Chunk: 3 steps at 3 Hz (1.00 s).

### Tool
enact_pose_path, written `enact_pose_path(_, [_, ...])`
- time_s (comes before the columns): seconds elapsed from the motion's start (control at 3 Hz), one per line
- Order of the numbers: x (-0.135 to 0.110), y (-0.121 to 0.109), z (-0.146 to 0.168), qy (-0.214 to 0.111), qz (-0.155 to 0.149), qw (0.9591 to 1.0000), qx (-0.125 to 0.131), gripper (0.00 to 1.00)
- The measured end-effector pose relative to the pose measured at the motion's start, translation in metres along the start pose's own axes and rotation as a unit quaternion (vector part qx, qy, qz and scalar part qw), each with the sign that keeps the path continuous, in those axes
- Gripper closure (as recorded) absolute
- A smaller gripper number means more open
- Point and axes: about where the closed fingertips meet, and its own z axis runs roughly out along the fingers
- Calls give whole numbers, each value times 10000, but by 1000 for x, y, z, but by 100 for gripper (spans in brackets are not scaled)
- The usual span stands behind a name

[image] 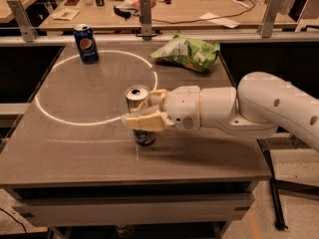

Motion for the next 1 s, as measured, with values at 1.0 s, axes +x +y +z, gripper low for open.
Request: enact_pose_path(1.0, [-6, 4, 1, -74, -192, 9997, 118, 100])
